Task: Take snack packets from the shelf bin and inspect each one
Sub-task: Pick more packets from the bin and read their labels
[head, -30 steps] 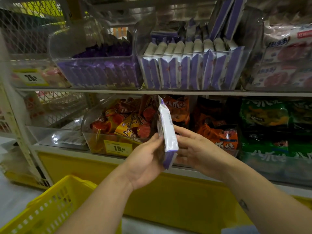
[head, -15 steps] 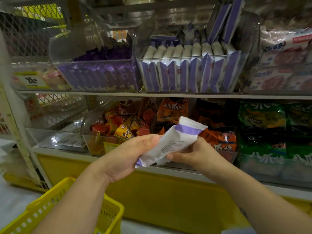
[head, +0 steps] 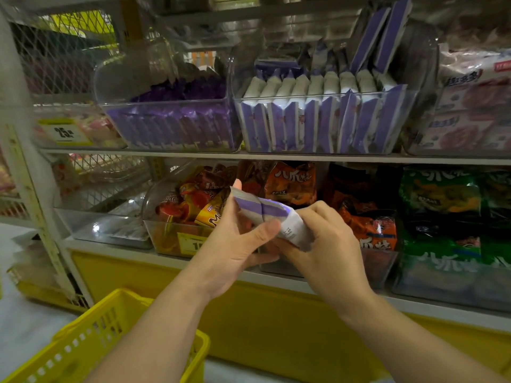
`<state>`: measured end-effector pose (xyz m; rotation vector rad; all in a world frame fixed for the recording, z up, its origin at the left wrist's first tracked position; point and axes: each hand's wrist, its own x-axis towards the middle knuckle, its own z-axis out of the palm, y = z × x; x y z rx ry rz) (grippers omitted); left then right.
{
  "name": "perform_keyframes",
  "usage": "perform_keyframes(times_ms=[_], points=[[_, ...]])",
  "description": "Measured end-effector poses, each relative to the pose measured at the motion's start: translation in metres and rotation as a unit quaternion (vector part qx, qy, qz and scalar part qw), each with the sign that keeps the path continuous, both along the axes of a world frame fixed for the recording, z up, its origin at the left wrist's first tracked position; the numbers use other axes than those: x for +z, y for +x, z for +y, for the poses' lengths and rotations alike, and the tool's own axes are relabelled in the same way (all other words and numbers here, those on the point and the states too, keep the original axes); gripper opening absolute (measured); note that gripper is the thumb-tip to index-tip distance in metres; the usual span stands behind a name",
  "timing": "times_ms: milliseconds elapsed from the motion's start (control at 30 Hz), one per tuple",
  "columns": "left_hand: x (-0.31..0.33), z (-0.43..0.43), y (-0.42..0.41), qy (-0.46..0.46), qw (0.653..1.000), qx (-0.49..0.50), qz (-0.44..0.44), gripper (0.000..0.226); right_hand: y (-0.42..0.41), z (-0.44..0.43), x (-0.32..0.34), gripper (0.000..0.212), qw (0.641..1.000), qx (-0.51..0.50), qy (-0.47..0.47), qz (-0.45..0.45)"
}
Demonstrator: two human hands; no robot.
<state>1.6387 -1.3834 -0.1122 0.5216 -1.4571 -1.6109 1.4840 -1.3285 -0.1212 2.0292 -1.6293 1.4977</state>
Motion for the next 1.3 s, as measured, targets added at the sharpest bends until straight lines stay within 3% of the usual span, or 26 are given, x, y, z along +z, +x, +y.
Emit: perform_keyframes(times_ms=[333,467,533,600,867,967,1167,1300], points=[[-0.004,0.002,-0.007,-0.004,0.998,0.057,0.03,0.13,0.007,0.005,0.005,0.019,0.996,0.068,0.009,-0.064],[-0.004,-0.001,-0.008,0.062,0.993,0.048,0.089,0.105,0.001,0.007,0.012,0.032,0.99,0.107,0.042,-0.081],[-0.003,-0.003,-0.006,0.083,0.99,0.036,0.11,0.082,-0.003,0.009,0.015,0.038,0.983,0.131,0.059,-0.112],[-0.001,-0.004,-0.002,0.117,0.984,0.035,0.127,0.074,-0.006,0.01,0.017,0.039,0.975,0.147,0.07,-0.153],[0.0,-0.009,0.005,0.205,0.96,0.018,0.192,0.074,-0.01,0.011,0.023,0.028,0.937,0.21,0.079,-0.269],[0.001,-0.009,0.006,0.223,0.953,0.011,0.205,0.073,-0.01,0.011,0.023,0.015,0.917,0.232,0.073,-0.315],[-0.002,-0.013,0.006,0.231,0.957,0.003,0.177,0.076,-0.012,0.008,0.025,0.02,0.925,0.196,0.093,-0.313],[-0.001,-0.012,0.002,0.167,0.98,0.037,0.106,0.063,-0.015,0.004,0.022,0.016,0.906,0.213,0.123,-0.345]])
